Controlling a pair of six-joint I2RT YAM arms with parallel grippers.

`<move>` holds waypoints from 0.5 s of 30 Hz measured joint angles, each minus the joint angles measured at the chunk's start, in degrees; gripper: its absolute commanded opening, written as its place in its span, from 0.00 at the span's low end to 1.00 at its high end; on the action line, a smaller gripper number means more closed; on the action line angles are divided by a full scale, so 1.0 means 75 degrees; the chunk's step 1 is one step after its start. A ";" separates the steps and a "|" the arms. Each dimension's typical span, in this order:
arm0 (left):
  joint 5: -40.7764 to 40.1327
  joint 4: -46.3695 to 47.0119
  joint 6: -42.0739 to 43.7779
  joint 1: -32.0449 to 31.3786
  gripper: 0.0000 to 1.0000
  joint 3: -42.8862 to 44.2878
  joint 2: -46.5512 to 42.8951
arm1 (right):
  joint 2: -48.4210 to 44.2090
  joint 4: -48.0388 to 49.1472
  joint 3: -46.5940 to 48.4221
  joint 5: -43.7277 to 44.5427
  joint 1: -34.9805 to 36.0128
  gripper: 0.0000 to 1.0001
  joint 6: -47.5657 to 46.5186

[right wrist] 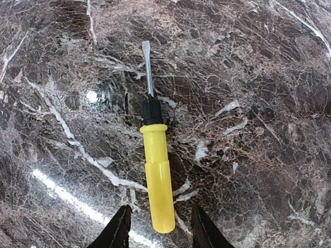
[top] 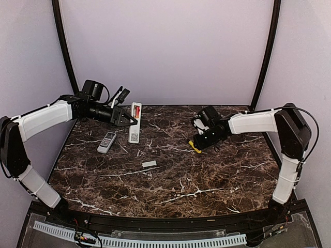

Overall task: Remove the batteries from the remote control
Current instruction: Pick up the screwdriver from the center of the board.

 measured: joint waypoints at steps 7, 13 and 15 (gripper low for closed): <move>-0.0035 0.0003 -0.0006 0.0000 0.00 -0.0035 0.0000 | 0.0274 0.0000 0.0012 0.0009 0.0047 0.38 -0.0064; -0.0052 0.0006 -0.0009 0.0000 0.00 -0.0050 0.0000 | 0.0478 0.0003 0.0023 0.0125 0.0236 0.34 -0.0125; -0.0055 0.0006 -0.0009 0.0000 0.00 -0.0050 0.0000 | 0.0507 0.0003 0.0029 0.0157 0.0262 0.32 -0.0149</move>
